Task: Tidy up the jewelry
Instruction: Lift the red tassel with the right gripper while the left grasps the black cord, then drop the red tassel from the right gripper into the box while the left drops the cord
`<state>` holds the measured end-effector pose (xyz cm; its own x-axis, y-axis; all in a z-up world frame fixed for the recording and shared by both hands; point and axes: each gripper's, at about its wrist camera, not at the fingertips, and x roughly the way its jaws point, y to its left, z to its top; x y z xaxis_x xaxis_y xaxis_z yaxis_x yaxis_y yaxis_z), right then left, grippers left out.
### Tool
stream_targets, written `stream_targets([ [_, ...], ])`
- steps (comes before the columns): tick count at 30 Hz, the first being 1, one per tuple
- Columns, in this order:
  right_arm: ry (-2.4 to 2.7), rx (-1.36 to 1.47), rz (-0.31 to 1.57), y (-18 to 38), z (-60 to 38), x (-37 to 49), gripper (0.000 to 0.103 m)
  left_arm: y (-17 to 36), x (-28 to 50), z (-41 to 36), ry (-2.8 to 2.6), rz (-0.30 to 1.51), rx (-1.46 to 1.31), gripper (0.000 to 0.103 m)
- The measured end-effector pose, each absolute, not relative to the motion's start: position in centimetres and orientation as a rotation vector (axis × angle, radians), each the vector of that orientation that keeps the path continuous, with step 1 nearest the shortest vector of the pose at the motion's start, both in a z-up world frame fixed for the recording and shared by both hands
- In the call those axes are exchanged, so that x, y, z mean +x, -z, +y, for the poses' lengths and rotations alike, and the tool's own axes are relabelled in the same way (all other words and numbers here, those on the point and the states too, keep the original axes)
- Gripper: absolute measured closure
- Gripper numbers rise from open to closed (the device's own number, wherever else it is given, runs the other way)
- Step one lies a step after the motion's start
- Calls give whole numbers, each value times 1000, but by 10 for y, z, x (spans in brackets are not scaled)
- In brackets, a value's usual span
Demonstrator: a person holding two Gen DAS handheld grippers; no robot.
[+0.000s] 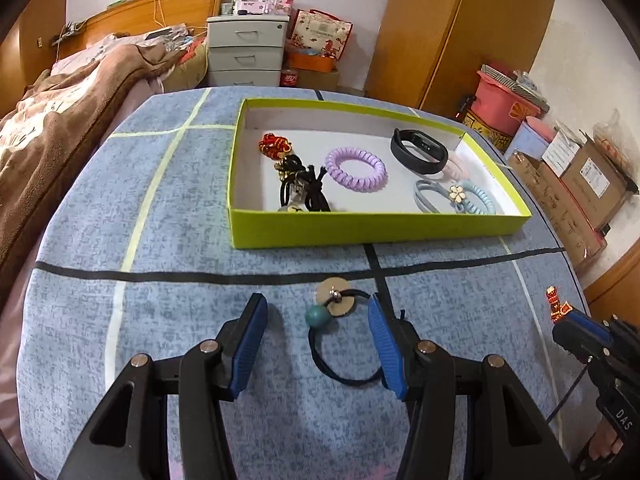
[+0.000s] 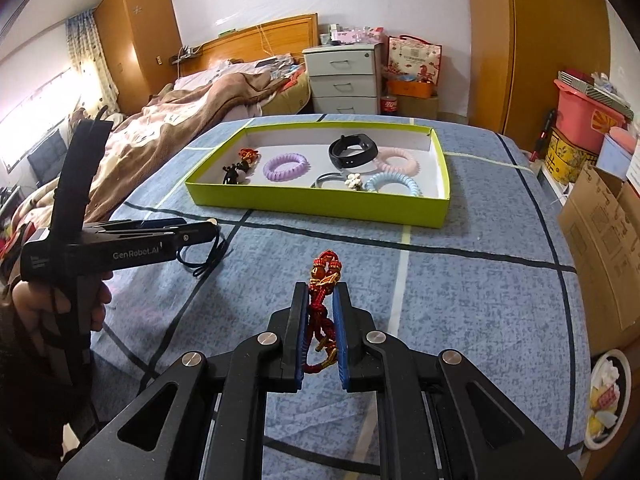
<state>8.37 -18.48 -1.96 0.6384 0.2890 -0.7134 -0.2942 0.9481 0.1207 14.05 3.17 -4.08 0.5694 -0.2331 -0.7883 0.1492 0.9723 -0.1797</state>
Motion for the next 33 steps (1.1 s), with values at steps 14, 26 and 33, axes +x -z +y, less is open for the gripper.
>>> stream_targets([
  [14, -336, -12, 815, 21, -180, 87, 90, 42, 143, 16, 207, 924, 11, 68],
  [26, -330, -13, 817, 20, -180, 87, 90, 41, 139, 23, 207, 926, -20, 82],
  [33, -331, -12, 813, 19, -179, 85, 90, 35, 135, 25, 212, 908, -36, 82],
])
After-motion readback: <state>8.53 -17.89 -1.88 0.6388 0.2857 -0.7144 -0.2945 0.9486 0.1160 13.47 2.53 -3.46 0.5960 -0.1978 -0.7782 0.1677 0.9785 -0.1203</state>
